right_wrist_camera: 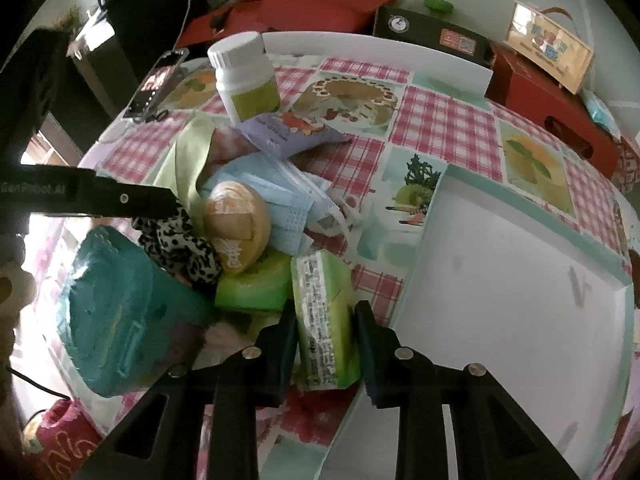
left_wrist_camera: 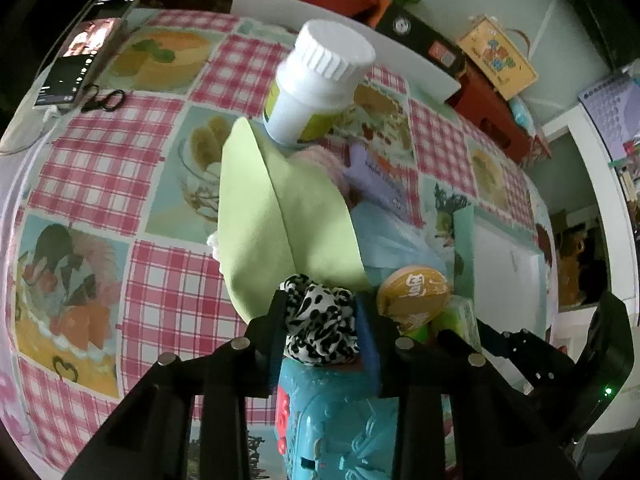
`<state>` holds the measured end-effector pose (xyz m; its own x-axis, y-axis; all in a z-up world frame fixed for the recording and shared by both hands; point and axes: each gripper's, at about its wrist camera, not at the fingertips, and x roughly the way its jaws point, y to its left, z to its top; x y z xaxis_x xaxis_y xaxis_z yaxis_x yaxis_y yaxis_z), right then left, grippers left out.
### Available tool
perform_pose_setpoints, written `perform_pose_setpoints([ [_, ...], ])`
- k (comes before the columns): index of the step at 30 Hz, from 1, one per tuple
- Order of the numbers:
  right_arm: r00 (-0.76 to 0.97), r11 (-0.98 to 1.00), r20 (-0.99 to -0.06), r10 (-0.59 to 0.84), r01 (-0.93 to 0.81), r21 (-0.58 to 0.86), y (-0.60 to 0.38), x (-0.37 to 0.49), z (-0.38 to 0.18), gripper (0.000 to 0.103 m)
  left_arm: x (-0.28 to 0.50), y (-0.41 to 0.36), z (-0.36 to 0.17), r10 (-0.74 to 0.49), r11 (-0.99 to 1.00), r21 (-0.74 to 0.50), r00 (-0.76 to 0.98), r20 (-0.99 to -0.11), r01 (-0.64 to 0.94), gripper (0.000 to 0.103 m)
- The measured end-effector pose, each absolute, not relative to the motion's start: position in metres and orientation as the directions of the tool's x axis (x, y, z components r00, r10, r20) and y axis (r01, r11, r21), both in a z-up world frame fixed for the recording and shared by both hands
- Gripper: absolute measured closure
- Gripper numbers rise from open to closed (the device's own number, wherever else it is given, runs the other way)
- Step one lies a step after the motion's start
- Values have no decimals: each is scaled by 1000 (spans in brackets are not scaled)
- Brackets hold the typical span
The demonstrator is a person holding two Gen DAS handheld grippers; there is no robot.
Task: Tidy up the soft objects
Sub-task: 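Grasp the green tissue pack with the right tool while the left tool grasps the leopard scrunchie, then carry the tissue pack and scrunchie with both tools over the white tray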
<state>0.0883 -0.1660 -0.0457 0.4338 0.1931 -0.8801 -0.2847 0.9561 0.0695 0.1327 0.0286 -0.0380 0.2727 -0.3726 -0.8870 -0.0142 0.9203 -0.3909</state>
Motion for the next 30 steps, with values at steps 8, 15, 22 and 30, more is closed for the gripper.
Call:
perform_pose_setpoints([
  [8, 459, 960, -862, 214, -262, 99, -171, 86, -32, 73, 125, 39, -20, -363, 915, -402, 354, -862, -42, 74],
  [15, 483, 962, -844, 232, -242, 126, -174, 87, -20, 73, 117, 51, 2, -358, 907, -417, 414, -837, -59, 75],
  [22, 535, 970, -813, 229, -196, 144, -188, 91, 0, 73, 113, 49, 40, -345, 908, -418, 498, -795, -39, 75],
  [30, 610, 981, -768, 195, -124, 150, -214, 100, 28, 73, 119, 10, 82, -390, 901, -428, 554, -736, 67, 75],
])
